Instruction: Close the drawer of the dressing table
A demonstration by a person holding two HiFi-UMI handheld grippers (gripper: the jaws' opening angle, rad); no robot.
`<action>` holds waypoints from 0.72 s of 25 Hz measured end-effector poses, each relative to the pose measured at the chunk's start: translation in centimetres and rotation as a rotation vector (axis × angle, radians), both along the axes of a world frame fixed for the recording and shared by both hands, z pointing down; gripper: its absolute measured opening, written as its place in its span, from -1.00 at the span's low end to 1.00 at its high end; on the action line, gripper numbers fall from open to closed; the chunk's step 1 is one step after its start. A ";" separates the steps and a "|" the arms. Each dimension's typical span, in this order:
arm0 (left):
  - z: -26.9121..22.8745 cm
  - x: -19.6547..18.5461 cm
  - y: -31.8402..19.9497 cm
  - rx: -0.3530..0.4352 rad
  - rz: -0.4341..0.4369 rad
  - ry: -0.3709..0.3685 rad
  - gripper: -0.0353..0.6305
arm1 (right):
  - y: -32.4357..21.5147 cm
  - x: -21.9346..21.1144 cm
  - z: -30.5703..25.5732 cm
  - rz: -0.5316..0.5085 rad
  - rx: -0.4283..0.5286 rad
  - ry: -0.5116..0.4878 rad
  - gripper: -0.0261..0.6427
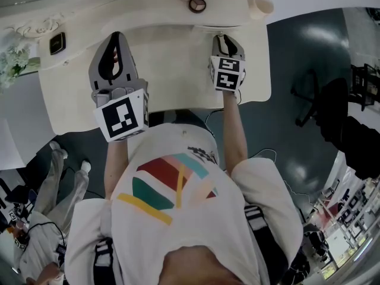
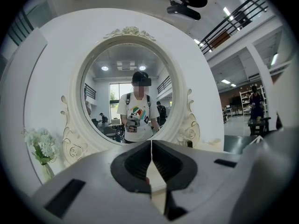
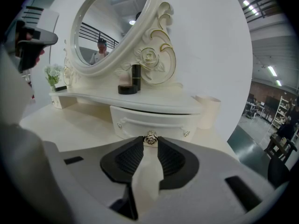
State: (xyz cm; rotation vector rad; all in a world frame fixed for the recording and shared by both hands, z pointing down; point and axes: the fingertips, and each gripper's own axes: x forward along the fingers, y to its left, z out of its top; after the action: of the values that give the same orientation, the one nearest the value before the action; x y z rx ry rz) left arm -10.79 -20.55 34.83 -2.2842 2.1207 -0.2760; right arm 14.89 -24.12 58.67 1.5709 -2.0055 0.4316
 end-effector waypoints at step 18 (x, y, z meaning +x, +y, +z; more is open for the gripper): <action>0.4 -0.7 -0.4 0.019 -0.008 -0.012 -0.87 | -1.8 -0.3 -0.1 -0.017 0.008 0.021 -0.67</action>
State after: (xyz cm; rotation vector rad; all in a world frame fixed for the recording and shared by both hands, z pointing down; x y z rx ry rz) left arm -11.49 -20.90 35.22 -2.2581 2.1185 -0.2679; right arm 14.57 -25.91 58.59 1.5556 -2.0054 0.3999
